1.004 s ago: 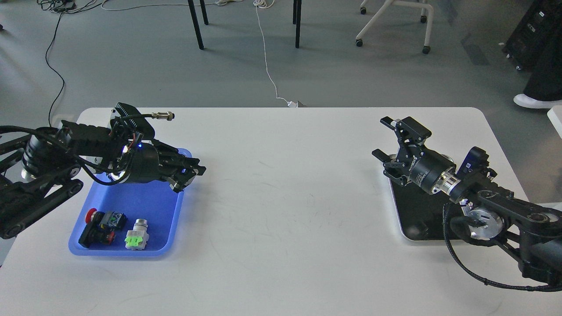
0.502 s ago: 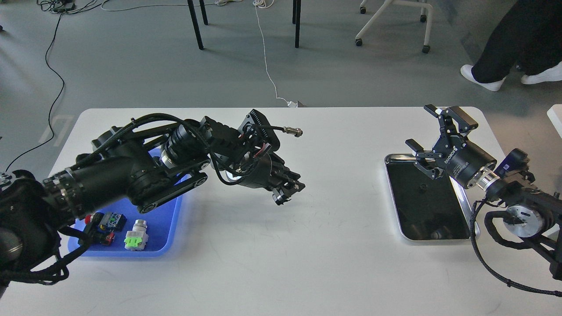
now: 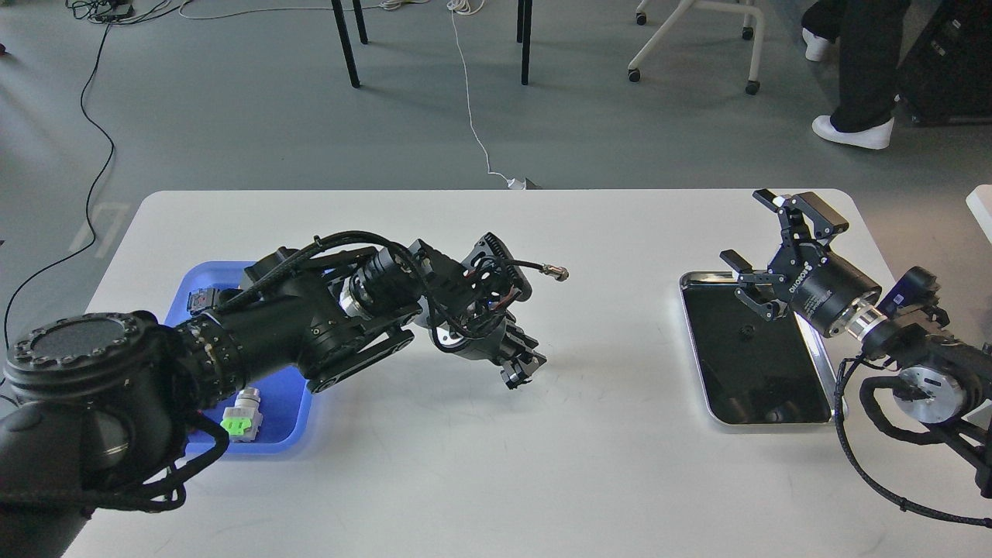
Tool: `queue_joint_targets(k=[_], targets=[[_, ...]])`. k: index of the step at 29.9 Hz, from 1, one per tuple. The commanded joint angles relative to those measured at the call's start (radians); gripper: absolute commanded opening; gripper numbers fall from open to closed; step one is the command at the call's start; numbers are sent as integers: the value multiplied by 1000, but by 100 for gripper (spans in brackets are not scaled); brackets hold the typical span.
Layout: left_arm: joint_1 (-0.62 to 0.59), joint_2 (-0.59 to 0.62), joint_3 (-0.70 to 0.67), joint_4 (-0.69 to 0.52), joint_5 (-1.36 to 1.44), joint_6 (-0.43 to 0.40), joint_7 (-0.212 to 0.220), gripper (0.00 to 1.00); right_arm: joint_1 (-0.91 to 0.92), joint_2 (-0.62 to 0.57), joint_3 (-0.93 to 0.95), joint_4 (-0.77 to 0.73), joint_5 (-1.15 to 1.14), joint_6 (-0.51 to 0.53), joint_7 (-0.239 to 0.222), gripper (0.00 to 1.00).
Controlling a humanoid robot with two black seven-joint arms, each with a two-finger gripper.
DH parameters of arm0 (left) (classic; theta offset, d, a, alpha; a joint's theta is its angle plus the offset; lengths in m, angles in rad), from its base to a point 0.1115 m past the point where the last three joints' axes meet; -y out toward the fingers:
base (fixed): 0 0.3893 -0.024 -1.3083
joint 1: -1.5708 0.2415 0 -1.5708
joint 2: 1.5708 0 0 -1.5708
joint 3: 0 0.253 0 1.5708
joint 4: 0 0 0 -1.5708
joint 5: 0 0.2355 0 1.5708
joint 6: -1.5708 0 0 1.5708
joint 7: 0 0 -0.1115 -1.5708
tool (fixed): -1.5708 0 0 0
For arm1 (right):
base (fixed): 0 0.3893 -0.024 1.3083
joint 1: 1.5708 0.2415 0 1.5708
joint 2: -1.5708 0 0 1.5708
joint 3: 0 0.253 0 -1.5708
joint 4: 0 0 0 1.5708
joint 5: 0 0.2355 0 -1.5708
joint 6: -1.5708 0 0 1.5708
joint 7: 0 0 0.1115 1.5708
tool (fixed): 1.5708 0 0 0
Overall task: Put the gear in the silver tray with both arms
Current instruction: 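Carry the gear to the table center and open the left gripper, then retract the left arm and reach the right gripper toward the gear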
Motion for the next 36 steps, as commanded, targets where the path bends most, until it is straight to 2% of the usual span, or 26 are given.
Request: queue_joint_targets(k=[1,3,6,8,11,16,20,24,27,29,33,36], targets=[[8,0,6,23,0,18,0,29,0,0,0,-1,-1,-1,0,97],[13,0,4,31,0,22,0,33,-1,0,0,-1,1,-1,0,97],[11,0,4,32,0,22,0,52,0,0,0,1,-1,1,0,97],[8,0,1,31,0,22,0,68,0,0,0,1,-1,1,0,97],[2,0,-8,18,0,22,0,78,0,0,0,1,-1,1,0,97],[-27,0,-41,-58,-54,24,0,83,9,-1,-11,2,-5,2,0,97],[-38,60,-140,-136,-391,29,0,90,23,-4,-20,21,-22,2,0,97],[-18,219,-186,-235,-771,87,0,90,57,-18,-23,59,-53,2,0,97],[64,314,-193,-249,-1052,140,0,92,77,-23,-26,83,-103,2,0,97],[124,366,-235,-261,-1242,154,0,98,101,-27,-47,96,-195,2,0,97],[273,443,-385,-295,-1489,150,0,99,219,-29,-211,103,-439,2,0,97],[365,460,-526,-302,-1537,145,0,99,359,-20,-377,103,-632,-1,0,97]])
